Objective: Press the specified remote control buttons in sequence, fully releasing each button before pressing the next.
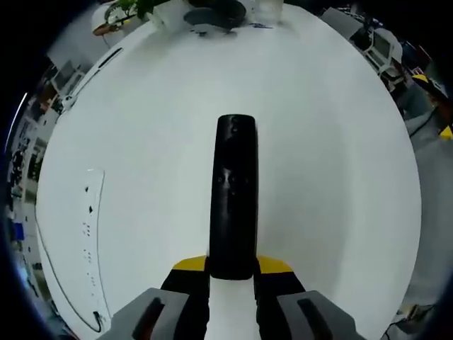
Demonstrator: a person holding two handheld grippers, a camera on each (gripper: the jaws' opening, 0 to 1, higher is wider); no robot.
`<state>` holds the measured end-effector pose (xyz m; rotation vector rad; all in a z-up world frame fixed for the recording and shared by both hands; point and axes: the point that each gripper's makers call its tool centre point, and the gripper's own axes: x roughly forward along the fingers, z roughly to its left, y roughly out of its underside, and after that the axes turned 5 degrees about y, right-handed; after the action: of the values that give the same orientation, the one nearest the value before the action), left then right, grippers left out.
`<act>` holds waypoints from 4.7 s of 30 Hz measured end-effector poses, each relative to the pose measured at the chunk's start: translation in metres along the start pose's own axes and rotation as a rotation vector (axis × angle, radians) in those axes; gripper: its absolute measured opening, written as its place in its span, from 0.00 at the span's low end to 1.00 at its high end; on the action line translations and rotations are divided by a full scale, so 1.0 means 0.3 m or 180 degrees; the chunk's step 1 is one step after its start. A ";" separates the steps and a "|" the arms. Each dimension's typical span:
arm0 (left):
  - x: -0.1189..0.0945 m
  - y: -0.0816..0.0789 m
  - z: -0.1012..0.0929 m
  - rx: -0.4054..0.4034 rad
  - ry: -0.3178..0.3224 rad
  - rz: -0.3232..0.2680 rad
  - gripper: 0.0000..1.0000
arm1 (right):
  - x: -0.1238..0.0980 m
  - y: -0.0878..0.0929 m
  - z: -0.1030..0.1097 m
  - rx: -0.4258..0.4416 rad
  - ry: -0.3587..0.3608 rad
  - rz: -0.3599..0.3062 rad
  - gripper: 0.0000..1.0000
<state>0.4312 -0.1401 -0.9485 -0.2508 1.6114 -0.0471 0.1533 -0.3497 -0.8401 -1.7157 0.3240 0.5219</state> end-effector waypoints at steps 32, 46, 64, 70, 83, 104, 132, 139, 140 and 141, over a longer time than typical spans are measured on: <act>0.018 0.048 -0.301 -0.0042 0.0115 0.0008 0.22 | -0.018 -0.020 0.006 -0.0015 -0.0032 -0.0114 0.65; 0.026 0.067 -0.451 -0.0015 0.0156 0.0143 0.22 | -0.030 -0.033 0.000 0.0020 -0.0021 -0.0211 0.64; 0.032 0.083 -0.673 -0.0062 0.0186 -0.0040 0.22 | -0.038 -0.041 0.014 0.0012 -0.0083 -0.0263 0.64; 0.032 0.085 -0.738 -0.0116 0.0202 -0.0111 0.22 | -0.039 -0.041 0.017 0.0031 -0.0109 -0.0259 0.65; 0.039 0.092 -0.875 -0.0136 0.0222 -0.0171 0.22 | -0.038 -0.042 0.025 0.0045 -0.0166 -0.0254 0.62; 0.057 0.096 -1.059 0.0035 0.0110 -0.0177 0.22 | -0.051 -0.052 0.026 0.0214 -0.0260 -0.0300 0.50; 0.050 0.084 -1.149 -0.0308 -0.0063 -0.1046 0.24 | 0.089 0.020 0.131 0.0792 -0.0747 0.0505 0.00; 0.045 0.080 -1.153 -0.0443 -0.0146 -0.1550 0.24 | 0.107 0.078 0.167 0.0701 -0.0826 0.0763 0.00; 0.046 0.074 -1.156 -0.0404 -0.0166 -0.1641 0.24 | 0.105 0.085 0.173 0.0715 -0.0851 0.0800 0.00; 0.046 0.073 -1.160 -0.0386 -0.0176 -0.1667 0.24 | 0.101 0.094 0.188 0.0766 -0.0922 0.0870 0.00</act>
<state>0.0831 -0.1641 -0.9454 -0.7568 1.4589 -0.3415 0.1565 -0.2985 -0.8878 -1.3485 0.3973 0.8848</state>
